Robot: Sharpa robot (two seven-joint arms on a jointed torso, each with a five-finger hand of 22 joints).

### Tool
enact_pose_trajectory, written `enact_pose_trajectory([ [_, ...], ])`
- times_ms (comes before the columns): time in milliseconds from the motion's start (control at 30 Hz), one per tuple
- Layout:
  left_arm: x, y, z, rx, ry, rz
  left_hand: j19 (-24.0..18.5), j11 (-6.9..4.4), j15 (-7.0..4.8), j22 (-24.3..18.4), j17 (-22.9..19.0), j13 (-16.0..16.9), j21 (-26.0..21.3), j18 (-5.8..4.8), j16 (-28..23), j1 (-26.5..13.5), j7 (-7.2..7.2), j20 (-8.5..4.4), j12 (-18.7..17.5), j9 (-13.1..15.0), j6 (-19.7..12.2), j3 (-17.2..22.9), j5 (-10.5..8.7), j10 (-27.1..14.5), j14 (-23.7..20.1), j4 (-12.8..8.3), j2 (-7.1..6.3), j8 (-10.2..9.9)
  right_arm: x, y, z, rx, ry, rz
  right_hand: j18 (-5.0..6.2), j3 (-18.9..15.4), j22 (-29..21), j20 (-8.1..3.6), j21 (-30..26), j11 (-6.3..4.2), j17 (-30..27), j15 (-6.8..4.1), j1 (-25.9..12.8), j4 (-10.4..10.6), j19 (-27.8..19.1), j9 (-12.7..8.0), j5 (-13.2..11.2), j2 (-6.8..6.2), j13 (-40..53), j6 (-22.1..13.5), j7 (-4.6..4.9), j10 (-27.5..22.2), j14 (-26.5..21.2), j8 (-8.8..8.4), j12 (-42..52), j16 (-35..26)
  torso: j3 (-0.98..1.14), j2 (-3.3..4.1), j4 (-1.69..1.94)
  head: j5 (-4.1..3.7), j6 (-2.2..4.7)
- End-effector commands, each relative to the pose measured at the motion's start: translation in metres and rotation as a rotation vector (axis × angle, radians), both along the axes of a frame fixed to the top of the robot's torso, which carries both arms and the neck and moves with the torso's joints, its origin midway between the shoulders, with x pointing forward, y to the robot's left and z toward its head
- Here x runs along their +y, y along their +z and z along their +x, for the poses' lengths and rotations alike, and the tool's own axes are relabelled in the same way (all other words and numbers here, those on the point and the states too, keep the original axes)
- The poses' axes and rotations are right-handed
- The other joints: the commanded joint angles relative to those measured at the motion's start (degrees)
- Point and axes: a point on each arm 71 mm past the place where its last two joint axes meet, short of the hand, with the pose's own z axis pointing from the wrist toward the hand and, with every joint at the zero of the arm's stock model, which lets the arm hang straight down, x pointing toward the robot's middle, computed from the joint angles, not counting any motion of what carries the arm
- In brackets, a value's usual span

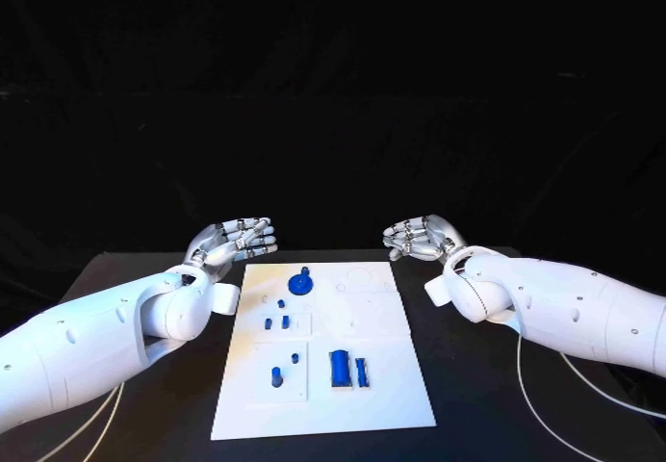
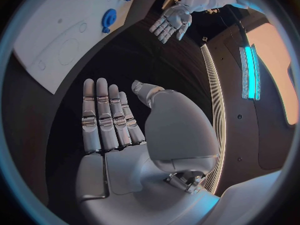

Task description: Assemble the parts on the task board

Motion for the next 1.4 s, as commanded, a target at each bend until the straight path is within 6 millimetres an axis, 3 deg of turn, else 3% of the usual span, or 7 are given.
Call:
enact_pose_trajectory([
  [33, 0.004, -0.006, 0.004, -0.026, 0.117, -0.022, -6.4, -0.82, 0.88, -0.4, -1.9, -0.1, -0.4, -1.85, -3.6, -0.9, -0.01, -0.04, -0.4, -1.2, -1.8, -3.6, 0.1, -3.2, -4.5, 0.2, 1.25, -1.5, 0.006, -0.008, 0.004, 0.021, 0.052, 0.228, 0.64, -2.6, -6.7, 1.47, -0.1, 1.39, -2.9, 1.35, -1.5, 0.1, -3.2, -1.6, -0.1, -0.05, -4.5, -0.9, 0.28, -1.3, -3.1, -1.31, -1.8, -4.8, 0.07, -1.2, 0.44, 0.75, 1.1],
  [167, 0.002, -0.011, 0.007, -0.032, 0.138, -0.013, -7.0, -1.44, 0.63, -0.4, -2.5, -0.2, -0.4, -2.09, -4.5, -0.4, -0.13, 0.01, -0.5, -1.4, -1.7, -4.5, 0.23, -6.1, -5.7, 0.1, 1.92, -1.8, 0.009, -0.015, 0.006, 0.017, 0.052, 0.24, 0.75, -5.6, -14.9, 2.97, 0.0, 2.22, -6.6, 2.38, -1.3, -0.5, -6.8, -3.8, 0.1, 1.12, -10.0, -0.9, 0.2, -2.2, -3.8, -2.35, -2.1, -8.7, 0.47, -1.3, 0.82, 1.09, 1.24],
  [200, -0.002, -0.012, 0.004, 0.005, 0.064, -0.001, -45.5, -8.86, -10.56, -3.7, -11.2, -3.7, -3.6, -8.73, -12.1, -23.7, -8.93, -16.66, -3.9, -13.4, -39.8, -18.0, -13.82, -50.4, -45.0, -16.2, 10.31, -12.4, 0.006, -0.015, 0.005, 0.031, 0.007, 0.114, -9.78, -30.4, -39.1, -12.43, -3.5, -8.23, -24.5, -6.35, -22.9, -7.8, -54.6, -30.6, -3.0, 9.27, -20.1, -49.2, -11.58, -58.9, -57.2, -8.17, -5.7, -19.6, 0.1, -0.87, 0.36, 0.8, 0.96],
  [400, -0.005, -0.011, -0.001, 0.004, 0.077, 0.007, -45.5, -8.86, -10.56, -3.7, -11.2, -3.7, -3.6, -8.73, -12.1, -33.0, -8.93, -16.66, -3.9, -13.4, -39.8, -18.0, -13.82, -50.4, -45.0, -16.2, 10.31, -12.4, 0.011, -0.013, 0.0, 0.021, -0.008, 0.139, -9.78, -30.4, -39.1, -12.43, -3.5, -8.23, -24.5, -6.35, -31.3, -7.8, -54.6, -30.6, -3.0, 9.27, -20.1, -49.2, -11.58, -58.9, -57.2, -8.17, -5.7, -19.6, 1.1, -1.11, 0.45, 1.96, 2.0],
  [433, -0.007, -0.011, -0.002, 0.004, 0.082, 0.01, -45.5, -8.86, -10.56, -3.7, -11.2, -3.7, -3.6, -8.73, -12.1, -34.9, -8.93, -16.66, -3.9, -13.4, -39.8, -18.0, -13.82, -50.4, -45.0, -16.2, 10.31, -12.4, 0.012, -0.012, -0.002, 0.018, -0.014, 0.147, -9.78, -30.4, -39.1, -12.43, -3.5, -8.23, -24.5, -6.35, -72.0, -7.8, -54.6, -30.6, -3.0, 9.27, -20.1, -49.2, -11.58, -58.9, -57.2, -8.17, -5.7, -19.6, 1.43, -1.19, 0.48, 2.34, 2.33],
  [467, -0.009, -0.01, -0.005, 0.003, 0.09, 0.015, -45.5, -8.86, -10.56, -3.7, -11.2, -3.7, -3.6, -8.73, -12.1, -77.1, -8.93, -16.66, -3.9, -13.4, -39.8, -18.0, -13.82, -50.4, -45.0, -16.2, 10.31, -12.4, 0.015, -0.011, -0.005, 0.013, -0.023, 0.162, -9.78, -30.4, -39.1, -12.43, -3.5, -8.23, -24.5, -6.35, -72.0, -7.8, -54.6, -30.6, -3.0, 9.27, -20.1, -49.2, -11.58, -58.9, -57.2, -8.17, -5.7, -19.6, 1.86, -1.3, 0.52, 2.83, 2.77],
  [1400, -0.04, 0.013, -0.063, -0.025, 0.232, 0.101, -45.5, -8.86, -10.56, -3.7, -11.2, -3.7, -3.6, -8.73, -12.1, -77.1, -8.93, -16.66, -3.9, -13.4, -39.8, -18.0, -13.82, -50.4, -45.0, -16.2, 10.31, -12.4, 0.051, 0.02, -0.068, -0.028, -0.185, 0.348, -9.78, -30.4, -39.1, -12.43, -3.5, -8.23, -24.5, -6.35, -72.0, -7.8, -54.6, -30.6, -3.0, 9.27, -20.1, -49.2, -11.58, -58.9, -57.2, -8.17, -5.7, -19.6, 2.48, -1.45, 0.58, 3.55, 3.42],
])
